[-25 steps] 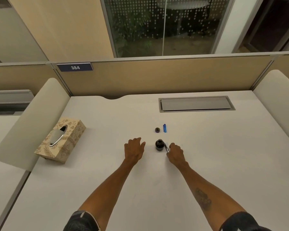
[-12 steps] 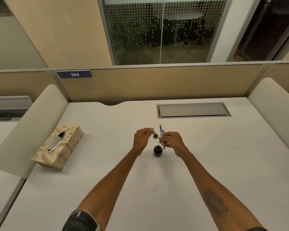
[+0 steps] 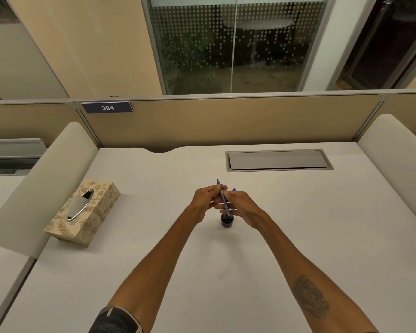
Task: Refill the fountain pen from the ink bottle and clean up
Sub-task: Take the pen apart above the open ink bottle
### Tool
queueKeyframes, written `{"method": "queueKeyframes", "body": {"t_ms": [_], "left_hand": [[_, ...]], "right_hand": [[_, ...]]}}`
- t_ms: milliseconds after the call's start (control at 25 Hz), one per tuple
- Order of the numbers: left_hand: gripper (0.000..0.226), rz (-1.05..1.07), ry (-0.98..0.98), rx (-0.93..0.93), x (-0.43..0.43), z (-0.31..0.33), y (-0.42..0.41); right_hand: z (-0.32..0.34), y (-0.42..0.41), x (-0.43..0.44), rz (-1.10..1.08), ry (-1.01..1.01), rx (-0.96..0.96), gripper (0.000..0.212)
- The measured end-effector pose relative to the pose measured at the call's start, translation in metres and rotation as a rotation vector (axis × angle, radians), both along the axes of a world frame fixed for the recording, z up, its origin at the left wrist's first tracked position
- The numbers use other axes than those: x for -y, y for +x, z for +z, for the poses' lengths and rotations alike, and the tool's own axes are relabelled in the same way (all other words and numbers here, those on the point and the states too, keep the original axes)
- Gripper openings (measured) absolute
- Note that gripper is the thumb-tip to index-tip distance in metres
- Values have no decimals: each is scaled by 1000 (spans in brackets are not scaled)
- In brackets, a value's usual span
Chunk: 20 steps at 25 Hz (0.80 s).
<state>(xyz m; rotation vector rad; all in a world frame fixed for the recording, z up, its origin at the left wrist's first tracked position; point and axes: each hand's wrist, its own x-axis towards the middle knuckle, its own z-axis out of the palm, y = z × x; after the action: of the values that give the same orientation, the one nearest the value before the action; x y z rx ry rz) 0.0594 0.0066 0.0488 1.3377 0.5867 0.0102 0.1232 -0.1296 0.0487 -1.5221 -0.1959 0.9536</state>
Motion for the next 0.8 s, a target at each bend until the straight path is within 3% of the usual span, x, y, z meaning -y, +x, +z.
{"method": "queueKeyframes", "body": {"t_ms": [440,520,720,800], "left_hand": [[22,104,-41,14,3,-2,9],[20,130,-71,14,6,-3,9],[24,168,-56,-5,7,-1,9],[27,170,-93,7,6,0,9]], "right_hand": [[-7,-8,-12,-294,24,54,2],[-7,-9,-11,-320,27,47,9],[2,-8,-13,-324,74,-294,38],[3,-8,-11,-343,102,-309,28]]}}
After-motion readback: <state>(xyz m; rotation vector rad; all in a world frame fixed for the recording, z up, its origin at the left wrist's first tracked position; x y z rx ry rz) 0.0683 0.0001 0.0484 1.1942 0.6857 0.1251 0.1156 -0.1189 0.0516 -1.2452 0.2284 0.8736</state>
